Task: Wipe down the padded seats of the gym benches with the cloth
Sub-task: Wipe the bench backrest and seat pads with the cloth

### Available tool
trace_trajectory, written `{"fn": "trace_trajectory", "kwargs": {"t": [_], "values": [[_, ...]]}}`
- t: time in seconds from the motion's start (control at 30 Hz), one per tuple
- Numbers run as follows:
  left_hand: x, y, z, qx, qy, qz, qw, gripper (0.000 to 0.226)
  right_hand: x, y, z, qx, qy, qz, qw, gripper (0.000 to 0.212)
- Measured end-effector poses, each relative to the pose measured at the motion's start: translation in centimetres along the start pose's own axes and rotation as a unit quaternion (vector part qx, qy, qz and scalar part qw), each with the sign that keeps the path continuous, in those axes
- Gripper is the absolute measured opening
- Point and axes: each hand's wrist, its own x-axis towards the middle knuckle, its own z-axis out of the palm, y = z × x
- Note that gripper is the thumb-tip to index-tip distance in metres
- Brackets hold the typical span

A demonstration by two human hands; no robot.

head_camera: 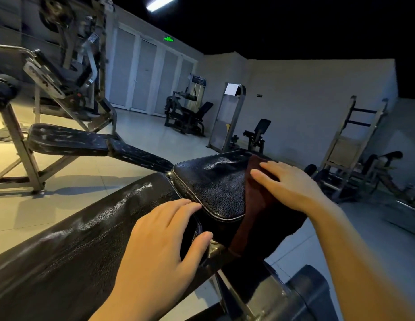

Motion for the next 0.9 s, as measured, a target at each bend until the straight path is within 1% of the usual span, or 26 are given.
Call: {"fn": "trace_trajectory", "kwargs": {"t": [0.07,0.17,0.23,0.27,0.33,0.4,0.47,0.57,0.63,0.7,0.77,0.8,0.9], "values": [[0.0,0.1,0.0,0.009,-0.001,0.0,1.0,0.049,-0.7,-0.9,-0.3,-0.001,0.007,-0.043,0.999,0.061],[0.0,0.3,0.0,0.021,-0.001,-0.001,1.0,0.05,-2.7,-3.9,0.0,0.047,-0.002,-0.153,0.987,0.044],[0.0,0.3,-0.1,0.023,-0.001,-0.001,1.0,0.05,-4.6,-6.1,1.4,0.062,0.055,-0.211,0.974,0.042],[0.0,0.3,-0.1,0.024,-0.001,0.0,1.0,0.05,-5.5,-6.7,2.2,0.071,0.089,-0.224,0.968,0.046],[0.0,0.2,-0.2,0.029,-0.004,0.005,1.0,0.05,-6.3,-6.8,3.0,0.081,0.128,-0.22,0.964,0.052],[-0.1,0.2,-0.3,0.026,-0.005,0.007,1.0,0.05,-5.6,-5.3,2.8,0.069,0.142,-0.191,0.969,0.056],[-0.1,0.1,-0.3,0.022,-0.003,0.005,1.0,0.05,-4.0,-2.8,2.0,0.052,0.128,-0.125,0.983,0.056],[-0.2,0.1,-0.2,0.032,0.002,0.005,0.999,0.05,-1.6,1.4,0.1,0.043,0.061,-0.014,0.997,0.051],[-0.1,0.3,0.0,0.045,0.01,0.007,0.999,0.05,-0.7,2.3,-0.2,0.043,0.032,0.011,0.999,0.05],[-0.1,0.5,0.1,0.056,0.014,0.008,0.998,0.049,-0.7,1.8,0.0,0.018,0.038,0.002,0.999,0.048],[-0.2,0.6,0.2,0.063,0.011,0.007,0.998,0.048,-1.4,0.3,0.3,0.011,0.05,-0.037,0.998,0.045],[-0.2,0.7,0.1,0.066,0.01,0.004,0.998,0.048,-2.1,-1.0,0.4,0.016,0.039,-0.059,0.997,0.045],[-0.1,0.9,0.0,0.071,0.006,0.0,0.997,0.049,-4.2,-5.3,1.3,0.021,0.05,-0.126,0.99,0.059]]}}
